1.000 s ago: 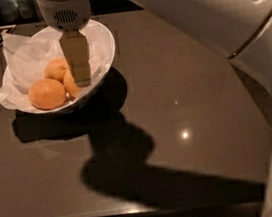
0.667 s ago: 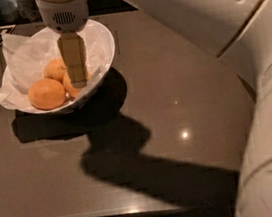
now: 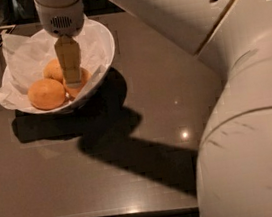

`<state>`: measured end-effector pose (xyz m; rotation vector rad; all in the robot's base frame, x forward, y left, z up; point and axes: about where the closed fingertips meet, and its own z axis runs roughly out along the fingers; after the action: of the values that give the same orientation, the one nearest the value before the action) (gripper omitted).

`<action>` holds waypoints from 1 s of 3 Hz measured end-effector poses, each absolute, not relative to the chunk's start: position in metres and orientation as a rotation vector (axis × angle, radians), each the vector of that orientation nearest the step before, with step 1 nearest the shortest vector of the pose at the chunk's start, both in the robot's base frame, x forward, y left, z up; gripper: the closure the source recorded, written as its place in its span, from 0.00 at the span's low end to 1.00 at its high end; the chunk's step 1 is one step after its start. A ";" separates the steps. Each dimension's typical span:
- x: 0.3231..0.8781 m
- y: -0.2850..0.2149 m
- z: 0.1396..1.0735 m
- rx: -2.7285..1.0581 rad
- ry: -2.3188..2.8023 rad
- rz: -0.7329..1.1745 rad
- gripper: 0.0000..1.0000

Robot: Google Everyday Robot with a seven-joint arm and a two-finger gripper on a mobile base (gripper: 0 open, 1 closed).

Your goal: Pick orange from white bowl

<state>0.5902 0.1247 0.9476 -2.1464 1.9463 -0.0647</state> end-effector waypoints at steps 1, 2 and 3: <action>0.595 0.130 0.940 -2.163 1.959 -0.024 0.13; 0.602 0.133 0.931 -2.176 1.972 0.018 0.14; 0.608 0.137 0.922 -2.185 1.984 0.057 0.17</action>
Offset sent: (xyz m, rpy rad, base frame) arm 0.0022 -0.0106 -0.0272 -0.0657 0.1774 0.0038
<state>0.6083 0.1368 0.9221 -2.1852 1.9837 0.0569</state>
